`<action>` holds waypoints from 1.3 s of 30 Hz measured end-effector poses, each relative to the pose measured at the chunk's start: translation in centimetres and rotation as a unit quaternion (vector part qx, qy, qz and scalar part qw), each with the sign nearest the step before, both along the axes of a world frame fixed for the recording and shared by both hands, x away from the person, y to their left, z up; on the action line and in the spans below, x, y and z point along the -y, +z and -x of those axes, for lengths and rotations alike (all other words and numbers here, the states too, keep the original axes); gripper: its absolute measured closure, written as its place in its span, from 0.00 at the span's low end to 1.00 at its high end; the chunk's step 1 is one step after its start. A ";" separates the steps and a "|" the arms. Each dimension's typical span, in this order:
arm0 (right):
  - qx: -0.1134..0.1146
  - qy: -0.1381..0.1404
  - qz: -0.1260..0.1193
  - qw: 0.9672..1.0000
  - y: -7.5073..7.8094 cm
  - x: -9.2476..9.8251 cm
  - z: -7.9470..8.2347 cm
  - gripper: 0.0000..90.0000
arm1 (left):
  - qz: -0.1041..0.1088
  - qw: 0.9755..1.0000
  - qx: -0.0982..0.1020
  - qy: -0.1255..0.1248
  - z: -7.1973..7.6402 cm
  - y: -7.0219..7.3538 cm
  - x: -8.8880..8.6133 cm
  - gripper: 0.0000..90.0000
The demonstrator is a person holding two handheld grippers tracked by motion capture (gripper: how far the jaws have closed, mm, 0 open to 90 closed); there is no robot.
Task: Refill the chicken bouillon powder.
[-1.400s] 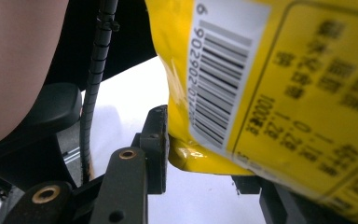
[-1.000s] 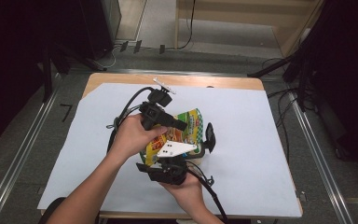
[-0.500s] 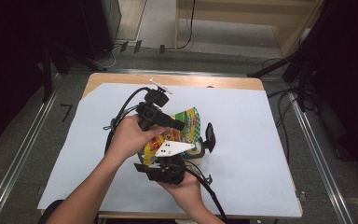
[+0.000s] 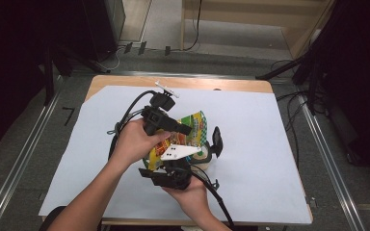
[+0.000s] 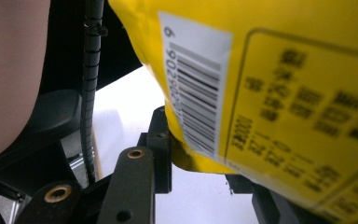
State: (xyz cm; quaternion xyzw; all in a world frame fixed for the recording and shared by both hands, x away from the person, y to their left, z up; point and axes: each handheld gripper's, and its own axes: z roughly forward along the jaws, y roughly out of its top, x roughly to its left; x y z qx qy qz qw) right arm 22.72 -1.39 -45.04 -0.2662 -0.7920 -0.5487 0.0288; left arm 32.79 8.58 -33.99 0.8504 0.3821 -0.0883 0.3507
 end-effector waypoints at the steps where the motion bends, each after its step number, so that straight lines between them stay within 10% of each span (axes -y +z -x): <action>1: 0.000 0.000 0.000 1.000 0.0 0.0 0.0 0.77 | 0.000 1.000 -0.001 0.001 0.0 0.0 0.0 0.85; 39: -0.004 0.003 -0.006 1.000 0.0 0.3 -0.2 0.77 | 0.010 1.000 -0.010 0.008 -0.3 -0.3 -0.3 0.82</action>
